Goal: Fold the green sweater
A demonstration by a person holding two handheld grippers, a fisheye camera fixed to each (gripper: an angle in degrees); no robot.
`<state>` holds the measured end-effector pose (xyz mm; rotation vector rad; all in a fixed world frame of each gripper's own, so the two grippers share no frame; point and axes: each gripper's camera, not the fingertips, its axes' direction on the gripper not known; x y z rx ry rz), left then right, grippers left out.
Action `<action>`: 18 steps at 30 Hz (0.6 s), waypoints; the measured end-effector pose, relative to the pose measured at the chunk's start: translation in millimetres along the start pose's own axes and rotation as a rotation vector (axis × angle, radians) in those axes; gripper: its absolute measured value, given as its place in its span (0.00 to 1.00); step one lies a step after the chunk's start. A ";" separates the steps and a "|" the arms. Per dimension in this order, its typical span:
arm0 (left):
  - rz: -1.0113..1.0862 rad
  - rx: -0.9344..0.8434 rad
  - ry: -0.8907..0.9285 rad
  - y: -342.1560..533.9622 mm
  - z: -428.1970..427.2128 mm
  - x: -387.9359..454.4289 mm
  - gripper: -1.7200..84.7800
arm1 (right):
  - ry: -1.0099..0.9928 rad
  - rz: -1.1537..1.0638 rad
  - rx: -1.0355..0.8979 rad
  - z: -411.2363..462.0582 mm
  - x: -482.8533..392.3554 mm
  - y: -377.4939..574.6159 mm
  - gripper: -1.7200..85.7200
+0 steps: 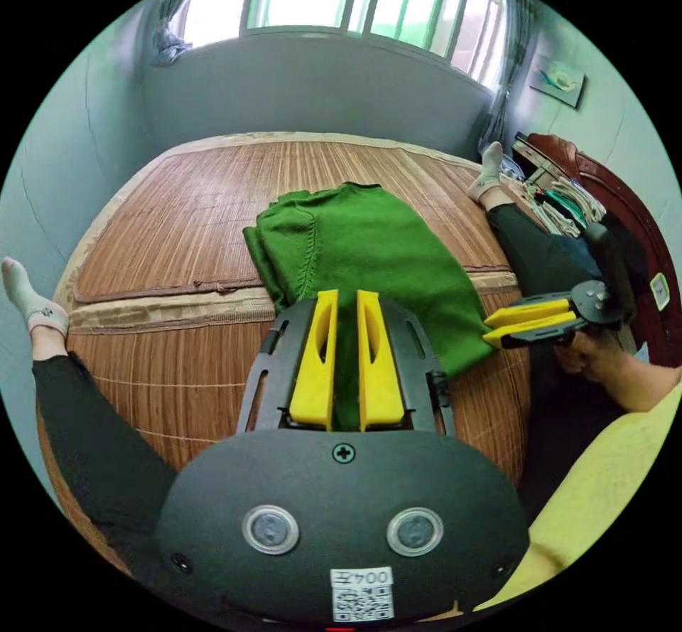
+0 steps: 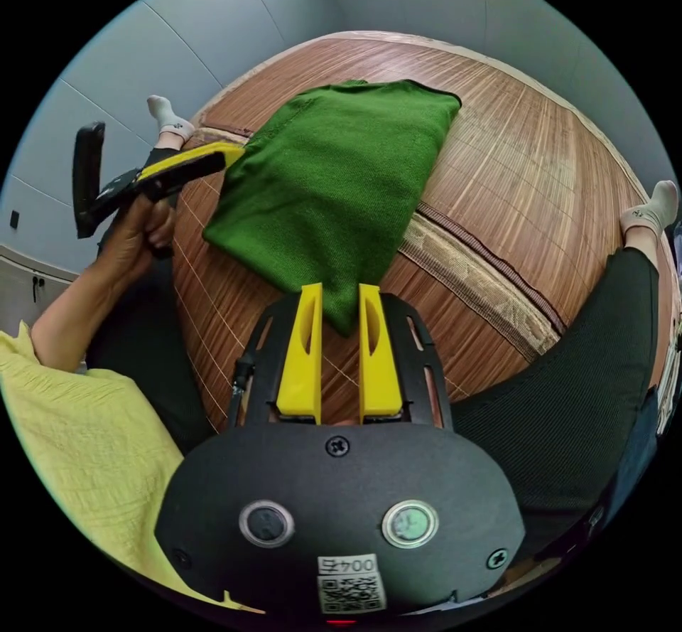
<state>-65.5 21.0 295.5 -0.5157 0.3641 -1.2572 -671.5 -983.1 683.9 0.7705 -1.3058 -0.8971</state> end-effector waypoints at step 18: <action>0.135 -0.118 0.005 51.0 10.1 -2.3 0.04 | 0.184 -0.116 -0.161 10.3 -34.7 -6.1 0.13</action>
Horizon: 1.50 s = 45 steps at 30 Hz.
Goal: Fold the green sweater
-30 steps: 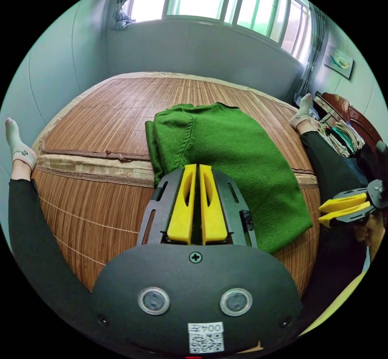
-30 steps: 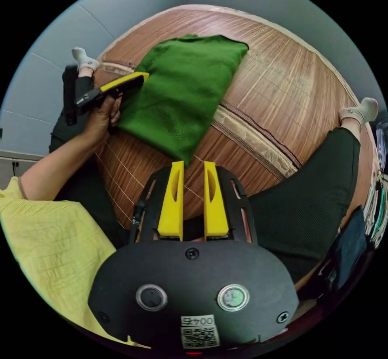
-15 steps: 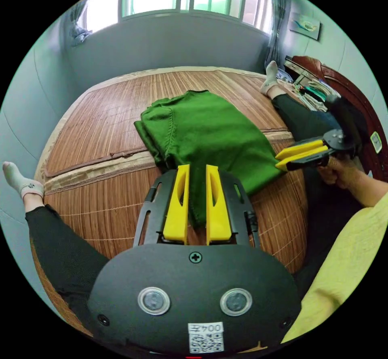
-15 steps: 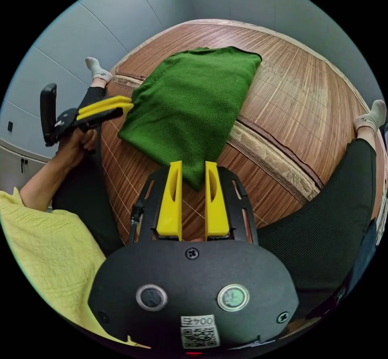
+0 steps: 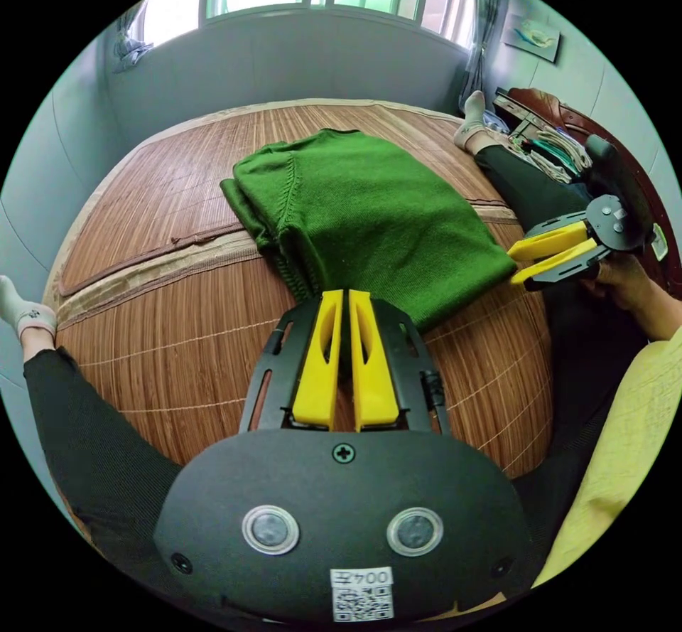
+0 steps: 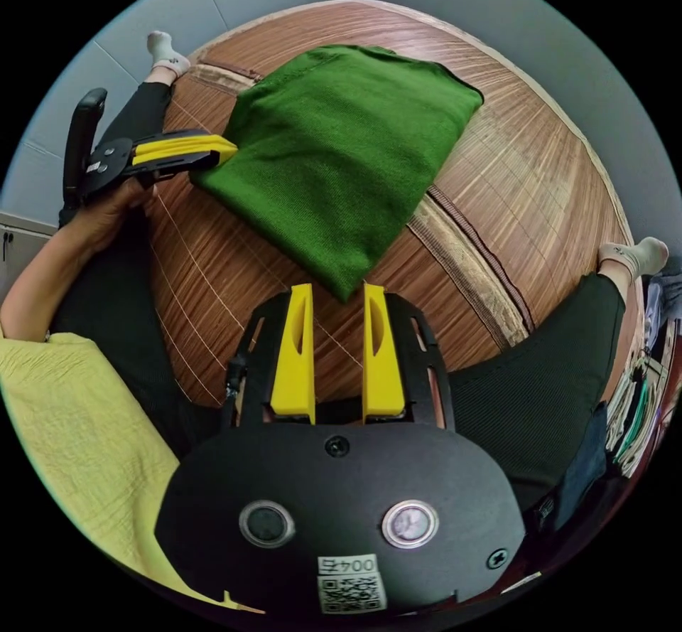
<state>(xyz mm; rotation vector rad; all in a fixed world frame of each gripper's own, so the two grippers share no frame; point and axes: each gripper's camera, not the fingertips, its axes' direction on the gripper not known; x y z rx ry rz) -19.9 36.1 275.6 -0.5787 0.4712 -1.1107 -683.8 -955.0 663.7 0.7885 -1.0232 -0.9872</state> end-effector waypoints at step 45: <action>0.010 0.054 0.028 30.4 -24.9 -11.4 0.12 | -0.038 0.044 -0.013 -22.7 42.8 8.3 0.11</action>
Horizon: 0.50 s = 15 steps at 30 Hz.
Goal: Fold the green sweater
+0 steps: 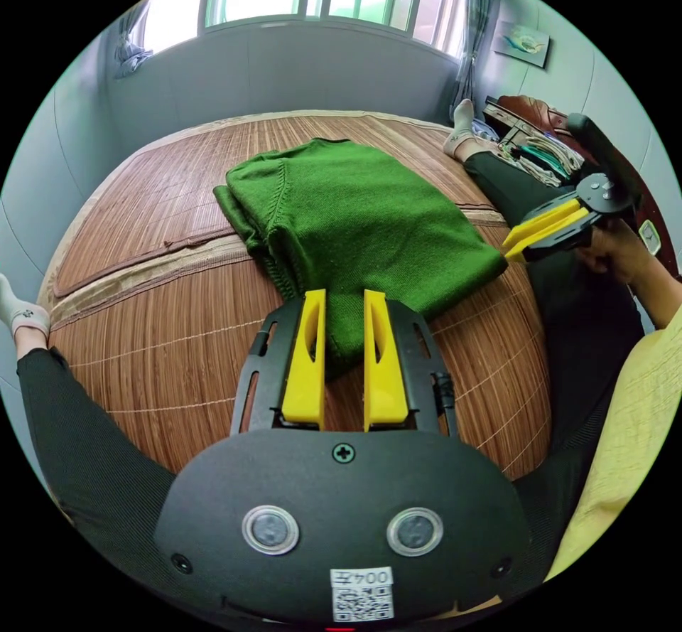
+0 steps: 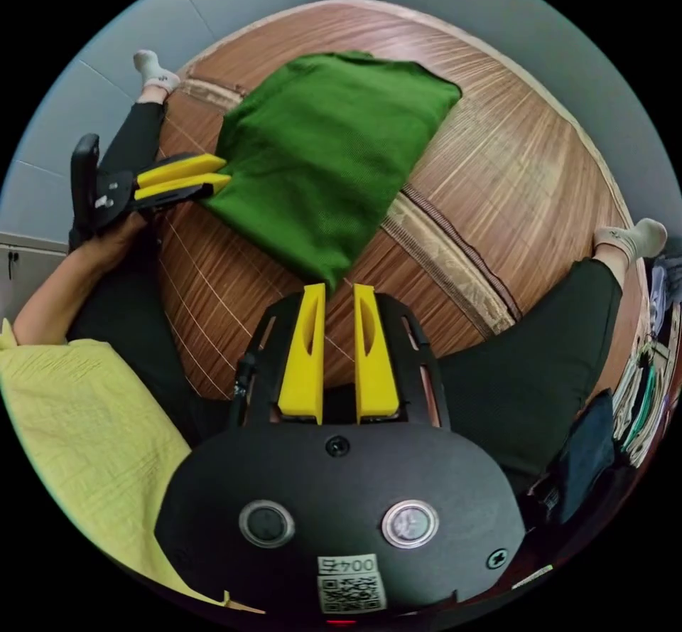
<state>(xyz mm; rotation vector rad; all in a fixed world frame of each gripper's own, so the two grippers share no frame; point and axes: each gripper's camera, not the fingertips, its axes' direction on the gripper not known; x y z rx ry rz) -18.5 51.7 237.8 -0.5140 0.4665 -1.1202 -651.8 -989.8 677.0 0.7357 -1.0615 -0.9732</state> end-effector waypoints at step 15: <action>0.003 -0.003 -0.009 -9.3 -1.1 -6.6 0.11 | -0.109 -0.027 0.261 21.5 44.6 -2.0 0.15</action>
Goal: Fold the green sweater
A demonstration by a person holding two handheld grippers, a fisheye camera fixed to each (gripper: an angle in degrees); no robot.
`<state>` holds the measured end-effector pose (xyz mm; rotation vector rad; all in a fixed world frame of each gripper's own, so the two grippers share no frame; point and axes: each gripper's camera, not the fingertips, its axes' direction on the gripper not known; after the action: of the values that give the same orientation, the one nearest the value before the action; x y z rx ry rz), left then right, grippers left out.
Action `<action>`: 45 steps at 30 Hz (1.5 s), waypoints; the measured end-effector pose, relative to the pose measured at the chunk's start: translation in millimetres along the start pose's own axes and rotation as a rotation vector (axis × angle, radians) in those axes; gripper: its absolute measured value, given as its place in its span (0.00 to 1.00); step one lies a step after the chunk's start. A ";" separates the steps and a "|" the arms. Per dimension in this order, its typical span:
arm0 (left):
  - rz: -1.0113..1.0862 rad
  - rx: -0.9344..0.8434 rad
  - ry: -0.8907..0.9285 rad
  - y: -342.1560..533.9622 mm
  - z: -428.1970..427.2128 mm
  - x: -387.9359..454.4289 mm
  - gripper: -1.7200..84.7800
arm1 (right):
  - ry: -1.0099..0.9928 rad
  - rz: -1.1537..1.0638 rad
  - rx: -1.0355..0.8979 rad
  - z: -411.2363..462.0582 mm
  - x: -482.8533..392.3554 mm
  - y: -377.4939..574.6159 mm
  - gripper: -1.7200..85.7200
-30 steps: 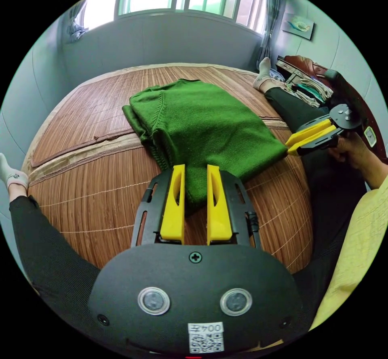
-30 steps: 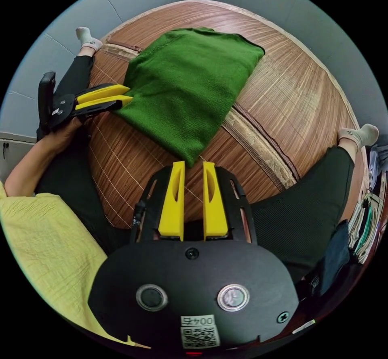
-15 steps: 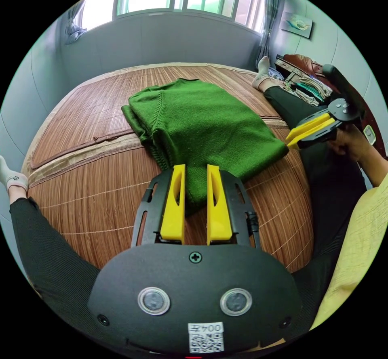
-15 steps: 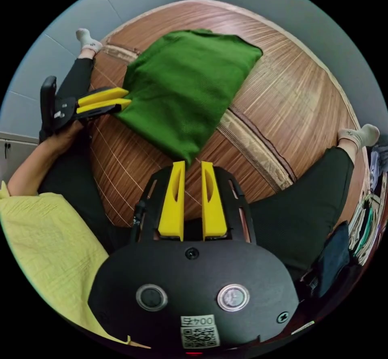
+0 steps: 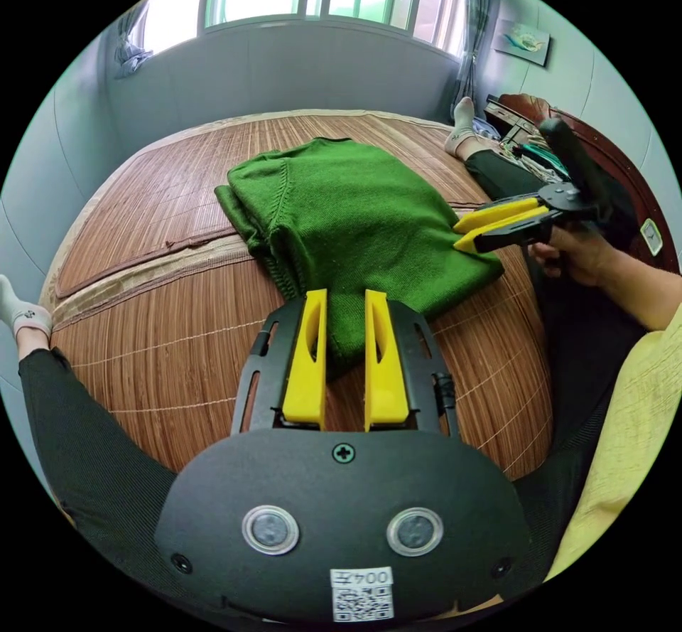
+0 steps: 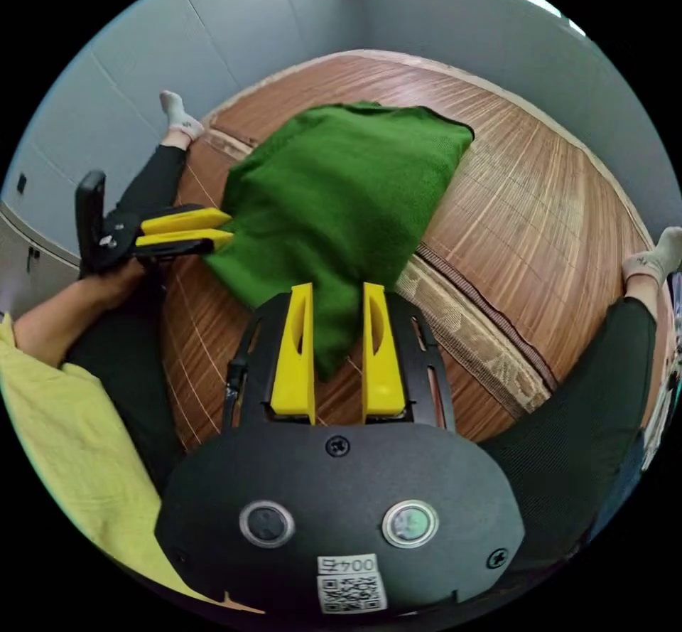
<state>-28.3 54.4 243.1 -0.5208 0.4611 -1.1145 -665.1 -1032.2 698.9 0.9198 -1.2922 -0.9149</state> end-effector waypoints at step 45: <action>-0.273 0.118 0.157 -179.5 -12.4 -141.0 0.18 | -0.605 0.347 0.096 -59.5 293.8 -166.0 0.19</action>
<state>-216.6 120.6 354.5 -0.4017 0.4659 -1.4427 -594.3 -1363.8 649.1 0.4689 -1.9536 -0.8885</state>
